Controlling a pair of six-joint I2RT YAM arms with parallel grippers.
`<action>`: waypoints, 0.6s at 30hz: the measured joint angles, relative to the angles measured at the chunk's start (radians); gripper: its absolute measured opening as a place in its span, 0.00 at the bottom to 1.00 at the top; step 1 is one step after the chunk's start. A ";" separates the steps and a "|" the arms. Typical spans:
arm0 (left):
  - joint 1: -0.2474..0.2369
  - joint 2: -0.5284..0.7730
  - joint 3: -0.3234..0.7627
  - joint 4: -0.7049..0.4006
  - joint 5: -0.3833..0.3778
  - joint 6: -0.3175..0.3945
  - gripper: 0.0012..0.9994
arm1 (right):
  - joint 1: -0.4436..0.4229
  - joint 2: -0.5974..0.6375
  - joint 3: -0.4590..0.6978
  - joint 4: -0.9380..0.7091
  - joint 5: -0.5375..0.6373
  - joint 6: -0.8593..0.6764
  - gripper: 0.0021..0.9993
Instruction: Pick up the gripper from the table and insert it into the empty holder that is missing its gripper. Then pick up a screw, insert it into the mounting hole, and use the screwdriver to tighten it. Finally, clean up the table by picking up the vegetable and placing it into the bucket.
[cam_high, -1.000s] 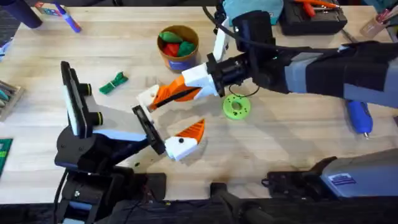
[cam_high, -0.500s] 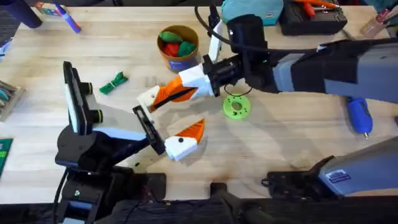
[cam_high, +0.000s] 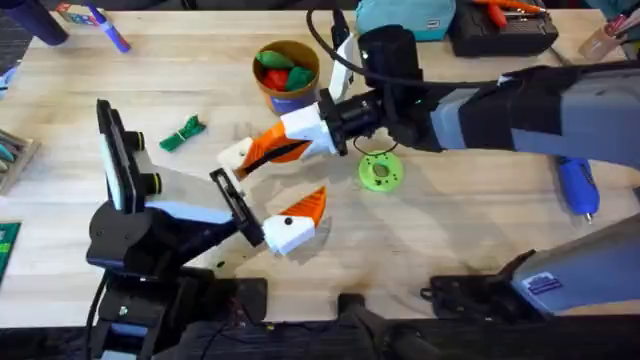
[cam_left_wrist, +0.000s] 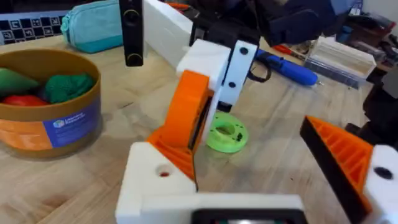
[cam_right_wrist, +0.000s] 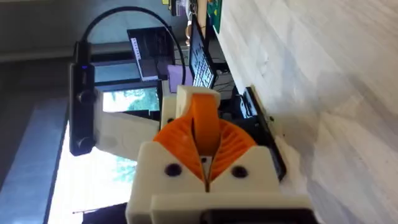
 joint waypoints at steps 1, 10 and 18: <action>0.001 0.000 0.000 0.000 -0.001 0.000 0.99 | 0.001 0.000 0.000 0.001 0.003 0.001 0.01; 0.001 0.000 0.000 0.000 -0.004 -0.007 0.99 | 0.008 0.000 0.002 0.002 0.020 0.003 0.01; 0.001 0.000 0.000 -0.002 -0.002 -0.005 0.99 | 0.005 0.000 0.002 0.010 0.006 -0.010 0.01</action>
